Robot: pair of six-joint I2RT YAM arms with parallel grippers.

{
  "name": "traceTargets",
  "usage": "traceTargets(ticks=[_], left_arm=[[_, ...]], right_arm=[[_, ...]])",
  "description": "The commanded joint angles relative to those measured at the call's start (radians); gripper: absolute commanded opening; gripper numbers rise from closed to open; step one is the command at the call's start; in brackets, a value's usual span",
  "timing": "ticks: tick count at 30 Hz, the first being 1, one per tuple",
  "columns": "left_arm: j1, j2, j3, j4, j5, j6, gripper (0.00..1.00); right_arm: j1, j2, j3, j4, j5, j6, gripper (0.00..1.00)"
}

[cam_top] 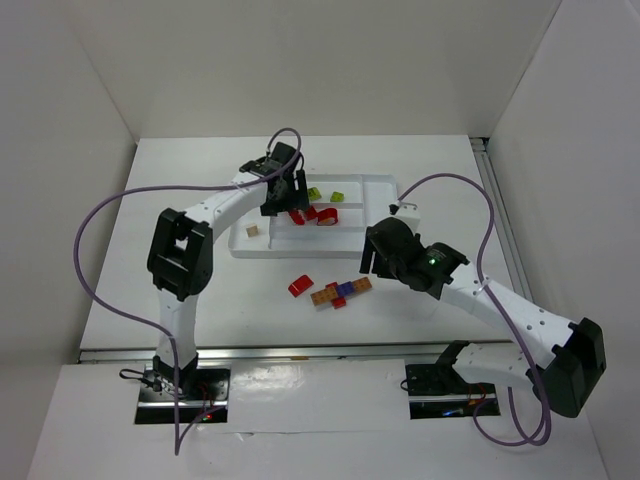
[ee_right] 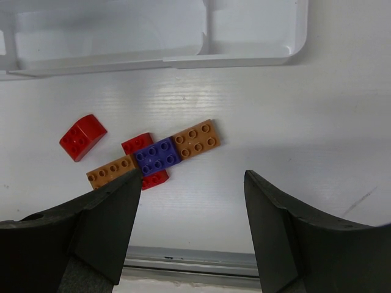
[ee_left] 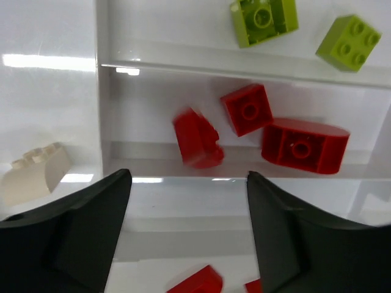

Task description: Sort the legos into containers by color

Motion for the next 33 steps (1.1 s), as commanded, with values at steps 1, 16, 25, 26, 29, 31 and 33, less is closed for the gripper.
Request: traceTargets(ticks=[1,16,25,26,29,31,33], left_arm=[[-0.006,-0.039,-0.003,0.005,0.018,0.007,0.9],[-0.225,-0.497,-0.546,0.082,0.033,0.1,0.81],[-0.297,-0.436,-0.676,0.178,0.049,0.045,0.85],[-0.298,-0.42,-0.676,0.178,0.049,0.045,0.85],[-0.298,-0.385,-0.676,0.196,0.038,0.036,0.85],[-0.298,-0.374,-0.676,0.205,0.047,0.036,0.85],[-0.298,-0.336,-0.666,0.205,0.038,0.036,0.84]], right_arm=[[-0.005,-0.027,0.012,-0.021,0.034,0.016,0.75],[-0.005,-0.005,-0.006,0.021,0.009,0.007,0.75],[-0.005,0.004,0.003,0.022,-0.001,0.007,0.75],[-0.005,-0.005,-0.006,0.022,-0.001,0.007,0.75],[-0.005,-0.005,-0.006,0.013,-0.001,0.007,0.75],[-0.005,-0.005,-0.006,0.013,-0.001,0.016,0.75],[-0.005,-0.016,-0.006,0.013,-0.001,0.016,0.75]])
